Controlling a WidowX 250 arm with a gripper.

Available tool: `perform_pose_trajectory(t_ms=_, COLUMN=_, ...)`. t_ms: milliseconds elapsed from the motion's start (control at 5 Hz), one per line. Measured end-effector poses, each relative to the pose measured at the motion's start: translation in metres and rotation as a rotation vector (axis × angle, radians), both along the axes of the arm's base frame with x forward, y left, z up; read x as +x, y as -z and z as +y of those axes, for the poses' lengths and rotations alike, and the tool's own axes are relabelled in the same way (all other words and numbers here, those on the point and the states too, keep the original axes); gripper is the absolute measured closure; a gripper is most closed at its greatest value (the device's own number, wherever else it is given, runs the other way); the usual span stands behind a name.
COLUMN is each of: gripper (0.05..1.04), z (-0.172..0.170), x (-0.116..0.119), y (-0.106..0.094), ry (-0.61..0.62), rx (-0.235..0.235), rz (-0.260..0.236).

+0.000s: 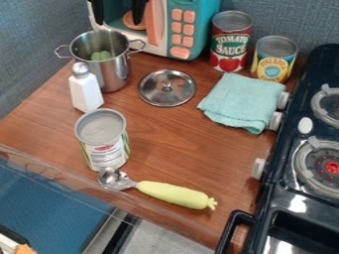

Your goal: Take the green pepper on the pot and put it on the table

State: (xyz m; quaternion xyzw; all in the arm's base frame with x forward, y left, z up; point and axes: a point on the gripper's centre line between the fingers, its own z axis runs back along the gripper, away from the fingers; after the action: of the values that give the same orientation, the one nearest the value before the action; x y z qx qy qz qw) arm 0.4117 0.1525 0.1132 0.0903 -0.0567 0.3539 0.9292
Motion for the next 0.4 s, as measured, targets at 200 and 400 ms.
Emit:
perform_pose_trajectory(t_ms=200, gripper=0.083, z=0.005, x=0.003, y=-0.001, ry=-0.001, rx=0.031, rz=-0.014)
perform_pose_trajectory(t_ms=400, gripper=0.083, z=0.021, x=-0.004, y=0.003, ry=-0.022, rx=0.058, rz=-0.003)
